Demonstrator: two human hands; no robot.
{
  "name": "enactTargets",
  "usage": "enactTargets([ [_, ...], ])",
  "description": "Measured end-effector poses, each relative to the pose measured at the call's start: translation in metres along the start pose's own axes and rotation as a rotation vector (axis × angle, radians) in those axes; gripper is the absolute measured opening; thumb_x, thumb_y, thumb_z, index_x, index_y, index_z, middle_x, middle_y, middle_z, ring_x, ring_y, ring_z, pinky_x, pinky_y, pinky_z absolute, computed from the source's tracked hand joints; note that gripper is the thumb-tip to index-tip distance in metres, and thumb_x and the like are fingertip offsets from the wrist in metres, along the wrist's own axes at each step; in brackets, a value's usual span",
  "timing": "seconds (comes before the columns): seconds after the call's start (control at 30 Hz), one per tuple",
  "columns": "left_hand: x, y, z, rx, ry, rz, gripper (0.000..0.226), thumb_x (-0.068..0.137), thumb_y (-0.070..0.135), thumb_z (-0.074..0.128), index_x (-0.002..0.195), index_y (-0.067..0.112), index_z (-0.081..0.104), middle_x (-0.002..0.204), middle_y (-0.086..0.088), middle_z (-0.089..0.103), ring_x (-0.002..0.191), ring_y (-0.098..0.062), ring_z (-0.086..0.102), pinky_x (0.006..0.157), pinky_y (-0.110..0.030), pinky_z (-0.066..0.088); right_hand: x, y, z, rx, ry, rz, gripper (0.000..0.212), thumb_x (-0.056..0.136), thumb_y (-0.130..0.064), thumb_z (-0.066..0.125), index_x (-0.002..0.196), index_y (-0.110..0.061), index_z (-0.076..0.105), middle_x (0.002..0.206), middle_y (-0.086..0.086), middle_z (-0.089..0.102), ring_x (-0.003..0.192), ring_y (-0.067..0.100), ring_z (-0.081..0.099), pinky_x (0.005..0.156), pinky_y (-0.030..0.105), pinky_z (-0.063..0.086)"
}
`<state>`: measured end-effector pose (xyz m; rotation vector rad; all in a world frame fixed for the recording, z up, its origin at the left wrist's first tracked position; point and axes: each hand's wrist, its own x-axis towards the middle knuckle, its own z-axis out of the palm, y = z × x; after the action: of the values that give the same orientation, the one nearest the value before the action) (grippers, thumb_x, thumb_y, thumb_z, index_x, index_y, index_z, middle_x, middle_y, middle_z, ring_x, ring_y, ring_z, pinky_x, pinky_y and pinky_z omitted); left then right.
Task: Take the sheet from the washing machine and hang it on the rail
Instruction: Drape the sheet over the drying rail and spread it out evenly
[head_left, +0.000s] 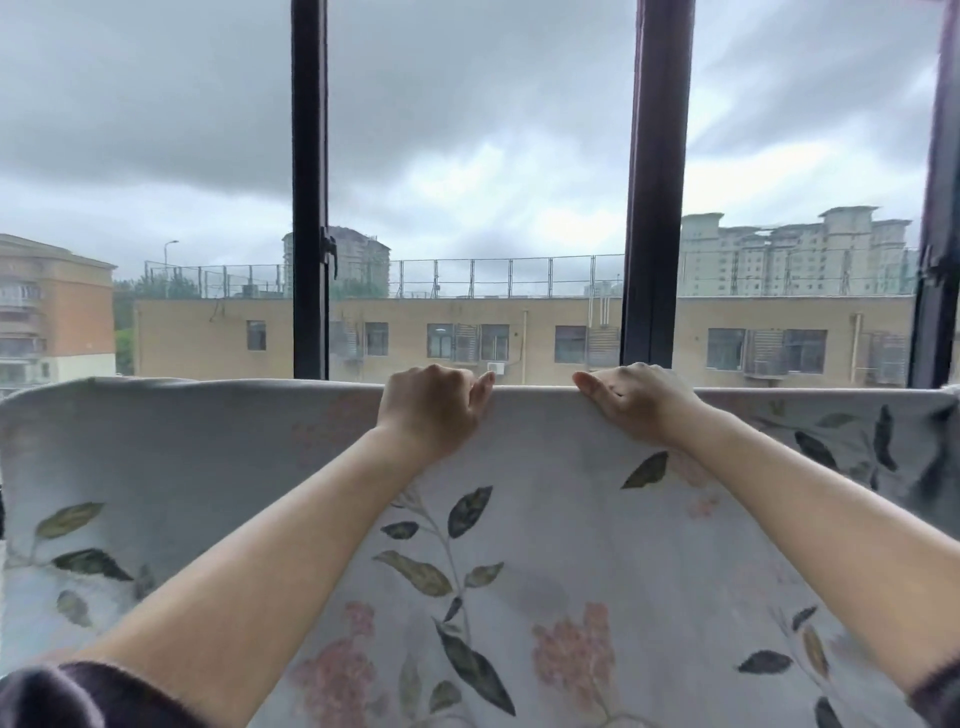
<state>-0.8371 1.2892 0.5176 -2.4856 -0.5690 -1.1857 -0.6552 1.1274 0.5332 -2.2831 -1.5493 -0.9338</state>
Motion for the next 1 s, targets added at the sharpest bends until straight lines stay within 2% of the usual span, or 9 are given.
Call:
enactTargets([
  [0.1,0.008,0.035,0.009,0.011,0.032,-0.016,0.05,0.098,0.046,0.023,0.074,0.016,0.056,0.066,-0.002,0.056,0.064,-0.022,0.057,0.065,-0.029,0.044,-0.017,0.037,-0.002,-0.003,-0.01,0.057,0.053,0.097,-0.054,0.014,0.073,-0.024,0.051,0.093,0.007,0.064,0.088,0.027,0.055,0.071,0.035,0.035],
  [0.23,0.021,0.079,0.021,-0.006,0.048,-0.019,0.048,0.098,0.043,0.026,0.08,0.015,0.061,0.074,-0.005,0.065,0.067,-0.024,0.058,0.064,-0.029,0.041,-0.035,0.086,-0.005,0.032,-0.052,0.116,0.059,0.095,-0.055,0.012,0.083,-0.018,0.056,0.083,0.003,0.06,0.085,0.027,0.056,0.069,0.035,0.037],
  [0.37,0.037,0.123,0.034,0.002,0.039,0.014,0.048,0.098,0.044,0.026,0.084,0.014,0.061,0.081,-0.007,0.067,0.075,-0.026,0.061,0.063,-0.028,0.036,-0.053,0.127,-0.002,0.036,0.0,0.142,0.059,0.097,-0.053,0.015,0.094,-0.012,0.058,0.087,0.005,0.061,0.089,0.028,0.058,0.071,0.034,0.035],
  [0.6,0.059,0.194,0.059,0.03,0.069,-0.001,0.045,0.097,0.042,0.025,0.087,0.016,0.061,0.084,-0.004,0.067,0.074,-0.023,0.06,0.061,-0.029,0.033,-0.07,0.167,-0.001,0.022,0.063,0.128,0.06,0.096,-0.056,0.015,0.088,-0.012,0.055,0.075,-0.003,0.055,0.083,0.024,0.055,0.074,0.033,0.031],
  [0.73,0.07,0.22,0.07,0.063,0.094,-0.004,0.047,0.096,0.043,0.022,0.088,0.015,0.06,0.081,-0.004,0.066,0.069,-0.023,0.057,0.06,-0.029,0.031,-0.076,0.191,-0.003,0.029,0.074,0.124,0.055,0.097,-0.05,0.019,0.097,-0.012,0.059,0.087,0.001,0.064,0.083,0.022,0.055,0.079,0.033,0.036],
  [0.9,0.087,0.264,0.082,0.025,0.096,0.025,0.043,0.097,0.041,0.022,0.088,0.016,0.056,0.084,-0.003,0.065,0.075,-0.024,0.06,0.062,-0.03,0.03,-0.085,0.223,0.001,-0.01,0.151,0.056,0.058,0.093,-0.059,0.016,0.079,-0.015,0.051,0.069,-0.007,0.051,0.072,0.02,0.052,0.071,0.032,0.034],
  [1.0,0.099,0.291,0.086,-0.03,0.103,0.059,0.034,0.096,0.041,0.024,0.08,0.019,0.045,0.085,-0.003,0.064,0.076,-0.025,0.06,0.062,-0.03,0.028,-0.088,0.245,-0.002,-0.006,0.137,0.057,0.062,0.086,-0.065,0.011,0.076,-0.017,0.05,0.066,-0.01,0.05,0.069,0.018,0.051,0.066,0.031,0.031],
])
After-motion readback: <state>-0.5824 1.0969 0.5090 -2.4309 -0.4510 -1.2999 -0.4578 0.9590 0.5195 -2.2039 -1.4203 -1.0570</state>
